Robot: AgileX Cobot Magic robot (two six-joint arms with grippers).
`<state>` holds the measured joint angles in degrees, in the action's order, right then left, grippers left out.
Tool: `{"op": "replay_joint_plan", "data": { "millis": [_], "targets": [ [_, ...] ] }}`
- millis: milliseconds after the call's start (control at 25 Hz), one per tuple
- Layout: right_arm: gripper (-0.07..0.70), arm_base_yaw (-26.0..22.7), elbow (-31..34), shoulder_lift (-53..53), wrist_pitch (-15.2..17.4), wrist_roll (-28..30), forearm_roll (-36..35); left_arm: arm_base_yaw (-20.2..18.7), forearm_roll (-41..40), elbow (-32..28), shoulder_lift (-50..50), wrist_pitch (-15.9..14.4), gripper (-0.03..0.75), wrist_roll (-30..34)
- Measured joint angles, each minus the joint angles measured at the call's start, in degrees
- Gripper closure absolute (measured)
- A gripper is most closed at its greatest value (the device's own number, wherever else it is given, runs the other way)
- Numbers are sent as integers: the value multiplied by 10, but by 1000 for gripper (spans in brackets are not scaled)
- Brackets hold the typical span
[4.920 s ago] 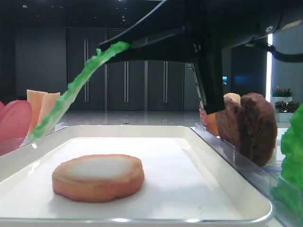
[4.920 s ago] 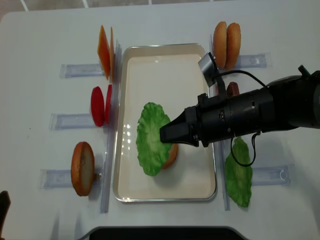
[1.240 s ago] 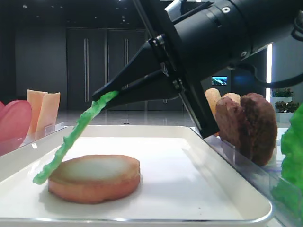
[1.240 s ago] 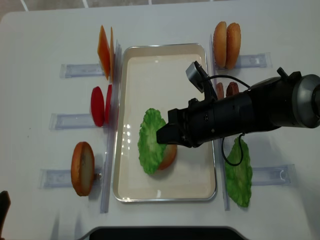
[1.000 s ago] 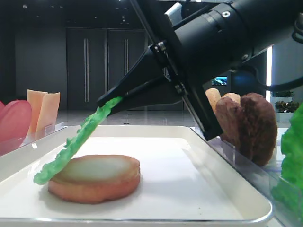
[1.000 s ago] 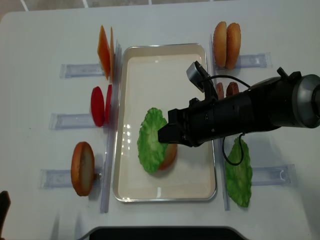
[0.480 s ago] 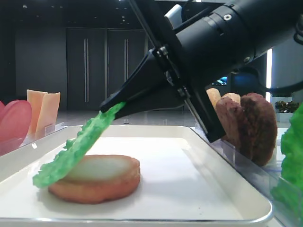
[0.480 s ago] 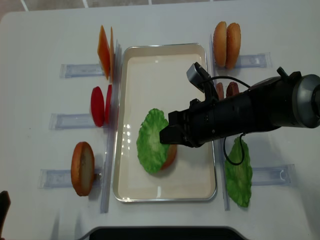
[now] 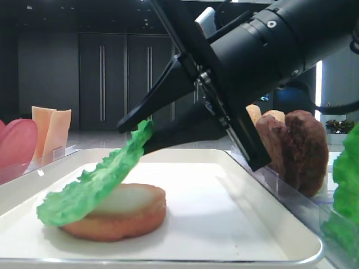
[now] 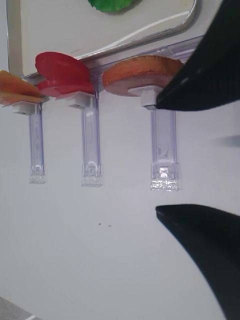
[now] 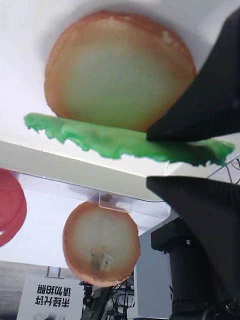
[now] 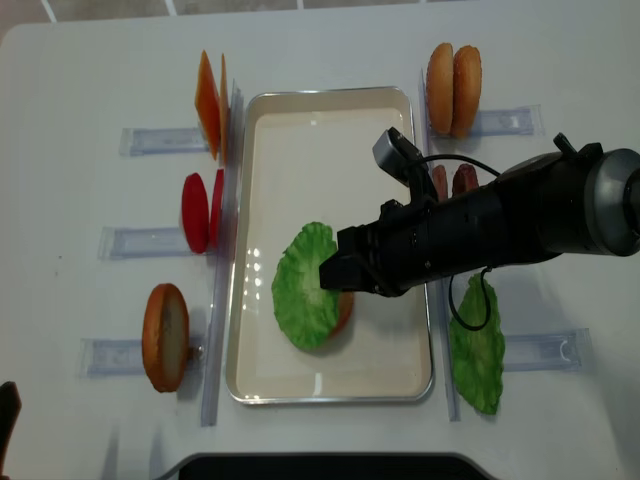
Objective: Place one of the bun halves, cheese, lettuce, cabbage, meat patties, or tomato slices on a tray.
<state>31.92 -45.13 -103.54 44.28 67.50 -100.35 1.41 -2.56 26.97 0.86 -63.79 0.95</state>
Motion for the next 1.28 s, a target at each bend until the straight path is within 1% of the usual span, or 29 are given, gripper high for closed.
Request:
{"op": "replay_joint_plan", "data": {
  "millis": [200, 320, 400, 440, 560, 640, 720, 1000, 1080, 1160, 1200, 1240, 1280],
  "targets": [
    [342, 0, 0, 0, -1, 0, 4, 0, 0, 0, 0, 0, 262, 0],
    [312, 0, 0, 0, -1, 0, 5, 0, 0, 0, 0, 0, 262, 0],
    [307, 0, 0, 0, -4, 0, 6, 0, 0, 0, 0, 0, 262, 0],
    [305, 0, 0, 1, -11, -1, 8, 0, 0, 0, 0, 0, 262, 0],
    [303, 0, 0, 19, -42, -13, 32, 0, 0, 0, 0, 0, 262, 0],
    [302, 0, 0, 38, -66, -29, 53, 0, 0, 0, 0, 0, 262, 0],
    [302, 0, 0, 54, -82, -48, 78, 0, 0, 0, 0, 0, 262, 0],
    [302, 0, 0, 92, -119, -106, 145, 0, 0, 0, 0, 0, 262, 0],
    [302, 0, 0, 106, -128, -125, 169, 0, 0, 0, 0, 0, 262, 0],
    [302, 0, 0, 127, -136, -156, 215, 0, 0, 0, 0, 0, 262, 0],
    [302, 0, 0, 141, -138, -175, 250, 0, 0, 0, 0, 0, 262, 0],
    [302, 0, 0, 153, -137, -206, 288, 0, 0, 0, 0, 0, 262, 0],
    [302, 0, 0, 169, -134, -246, 342, 0, 0, 0, 0, 0, 262, 0]
  ]
}}
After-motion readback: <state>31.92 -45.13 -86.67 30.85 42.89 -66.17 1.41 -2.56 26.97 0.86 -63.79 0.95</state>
